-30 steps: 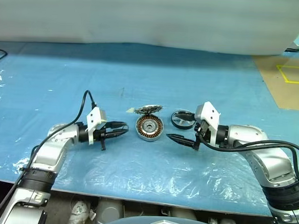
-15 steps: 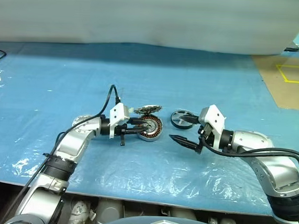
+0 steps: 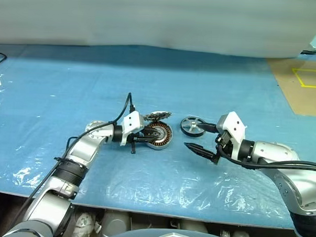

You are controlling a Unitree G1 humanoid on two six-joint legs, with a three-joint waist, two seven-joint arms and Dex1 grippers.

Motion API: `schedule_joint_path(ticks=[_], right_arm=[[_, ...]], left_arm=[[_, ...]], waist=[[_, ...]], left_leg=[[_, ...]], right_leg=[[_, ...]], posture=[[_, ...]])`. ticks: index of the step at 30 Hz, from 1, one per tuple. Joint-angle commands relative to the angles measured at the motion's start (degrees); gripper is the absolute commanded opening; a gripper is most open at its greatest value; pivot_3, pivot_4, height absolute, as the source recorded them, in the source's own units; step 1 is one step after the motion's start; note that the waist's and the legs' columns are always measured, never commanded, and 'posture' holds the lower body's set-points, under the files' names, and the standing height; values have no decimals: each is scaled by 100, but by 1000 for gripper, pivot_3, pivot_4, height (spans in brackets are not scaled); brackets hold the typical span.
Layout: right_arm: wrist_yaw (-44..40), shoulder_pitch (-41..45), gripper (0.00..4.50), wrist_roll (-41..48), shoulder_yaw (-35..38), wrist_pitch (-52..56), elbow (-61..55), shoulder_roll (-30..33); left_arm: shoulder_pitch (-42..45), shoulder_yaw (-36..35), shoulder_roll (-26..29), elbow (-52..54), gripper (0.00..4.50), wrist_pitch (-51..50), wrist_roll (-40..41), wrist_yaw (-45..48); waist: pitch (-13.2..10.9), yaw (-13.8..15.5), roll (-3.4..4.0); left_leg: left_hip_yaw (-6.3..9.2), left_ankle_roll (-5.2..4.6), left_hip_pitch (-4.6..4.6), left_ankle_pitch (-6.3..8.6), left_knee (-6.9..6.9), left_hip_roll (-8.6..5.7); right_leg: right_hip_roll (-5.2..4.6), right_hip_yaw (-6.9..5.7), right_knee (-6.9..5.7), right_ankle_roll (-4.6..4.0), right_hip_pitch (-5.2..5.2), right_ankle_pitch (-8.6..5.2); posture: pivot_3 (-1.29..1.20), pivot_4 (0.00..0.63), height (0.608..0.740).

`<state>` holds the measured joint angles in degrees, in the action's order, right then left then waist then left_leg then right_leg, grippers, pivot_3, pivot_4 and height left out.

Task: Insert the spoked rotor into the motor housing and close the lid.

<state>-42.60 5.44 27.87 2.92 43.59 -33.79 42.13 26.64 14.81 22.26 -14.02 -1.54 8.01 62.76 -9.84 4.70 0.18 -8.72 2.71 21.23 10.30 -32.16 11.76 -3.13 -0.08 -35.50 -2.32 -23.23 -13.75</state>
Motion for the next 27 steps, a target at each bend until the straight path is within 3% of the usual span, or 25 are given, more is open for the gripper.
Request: schedule_joint_path(ticks=[1,27], right_arm=[[50,-52,4312,114,186,0,-274,61],[335,-274,4312,89,190,17,-441,69]], left_arm=[[142,60,-29,-28,702,125,-143,-93],[322,100,-52,-19,702,-87,-161,-84]], waist=[[0,1,0],[0,79,0]], left_leg=[[0,0,0,0,0,0],[1,0,1,0,0,-1]], right_leg=[[0,0,1,0,0,0],[-1,0,2,1,0,0]], posture=[[0,150,740],[0,150,740]])
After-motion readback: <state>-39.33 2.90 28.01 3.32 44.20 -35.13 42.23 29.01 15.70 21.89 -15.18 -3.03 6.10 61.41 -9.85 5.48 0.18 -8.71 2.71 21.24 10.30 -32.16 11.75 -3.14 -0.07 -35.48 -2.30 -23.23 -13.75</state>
